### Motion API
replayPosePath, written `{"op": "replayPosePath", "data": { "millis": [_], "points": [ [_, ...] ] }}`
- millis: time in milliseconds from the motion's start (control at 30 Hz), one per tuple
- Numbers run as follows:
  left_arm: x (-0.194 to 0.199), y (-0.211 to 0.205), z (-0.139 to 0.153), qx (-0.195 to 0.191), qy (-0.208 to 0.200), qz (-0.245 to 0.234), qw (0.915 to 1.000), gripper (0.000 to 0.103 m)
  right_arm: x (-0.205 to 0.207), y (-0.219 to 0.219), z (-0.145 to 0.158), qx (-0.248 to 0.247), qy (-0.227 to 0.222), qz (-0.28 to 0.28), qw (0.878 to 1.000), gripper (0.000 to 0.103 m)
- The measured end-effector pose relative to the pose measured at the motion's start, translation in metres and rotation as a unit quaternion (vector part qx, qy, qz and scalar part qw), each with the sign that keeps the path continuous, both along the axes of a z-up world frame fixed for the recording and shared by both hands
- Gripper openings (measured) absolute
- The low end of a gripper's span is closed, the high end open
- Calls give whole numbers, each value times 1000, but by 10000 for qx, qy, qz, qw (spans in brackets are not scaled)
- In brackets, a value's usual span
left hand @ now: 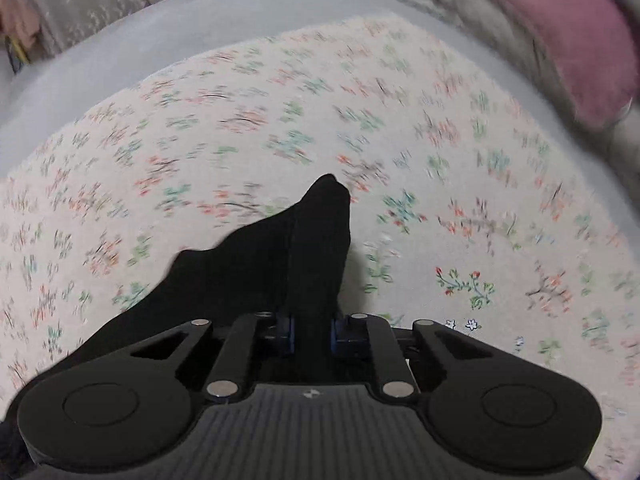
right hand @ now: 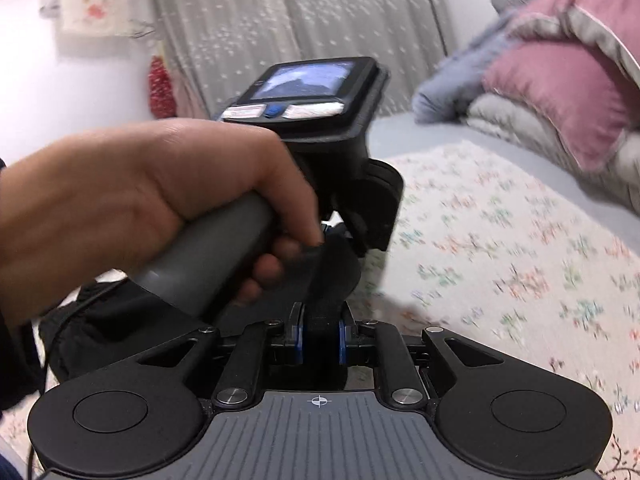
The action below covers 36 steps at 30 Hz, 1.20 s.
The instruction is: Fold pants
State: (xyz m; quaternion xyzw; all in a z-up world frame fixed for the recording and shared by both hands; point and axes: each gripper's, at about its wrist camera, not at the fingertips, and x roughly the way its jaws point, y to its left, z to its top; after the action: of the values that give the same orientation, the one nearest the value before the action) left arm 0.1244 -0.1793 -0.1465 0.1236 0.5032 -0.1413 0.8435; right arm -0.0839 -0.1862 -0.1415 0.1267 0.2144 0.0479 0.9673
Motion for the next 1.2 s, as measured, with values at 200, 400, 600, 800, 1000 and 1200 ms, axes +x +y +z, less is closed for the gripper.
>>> {"op": "replayPosePath", "data": {
  "millis": [200, 400, 600, 800, 1000, 1200],
  "points": [
    [-21, 91, 36, -1026, -186, 187, 9944, 16, -14, 58, 15, -966, -638, 413, 9924, 15],
    [-49, 191, 44, -2180, -455, 659, 9727, 15, -28, 118, 25, -1661, -1152, 947, 9748, 15],
    [-69, 274, 30, -3039, -531, 1216, 9434, 15, -31, 177, 25, -2136, -1502, 1471, 9540, 15],
    [-66, 311, 42, -3100, -735, 1177, 9406, 14, -35, 227, 28, -2541, -1697, 1899, 9330, 15],
    [-63, 344, 32, -3184, -665, 1416, 9350, 14, -29, 266, 20, -2881, -1752, 2183, 9158, 15],
    [-68, 389, 24, -3398, -690, 1669, 9230, 14, -28, 288, 29, -2806, -1792, 2341, 9134, 15]
  ]
}}
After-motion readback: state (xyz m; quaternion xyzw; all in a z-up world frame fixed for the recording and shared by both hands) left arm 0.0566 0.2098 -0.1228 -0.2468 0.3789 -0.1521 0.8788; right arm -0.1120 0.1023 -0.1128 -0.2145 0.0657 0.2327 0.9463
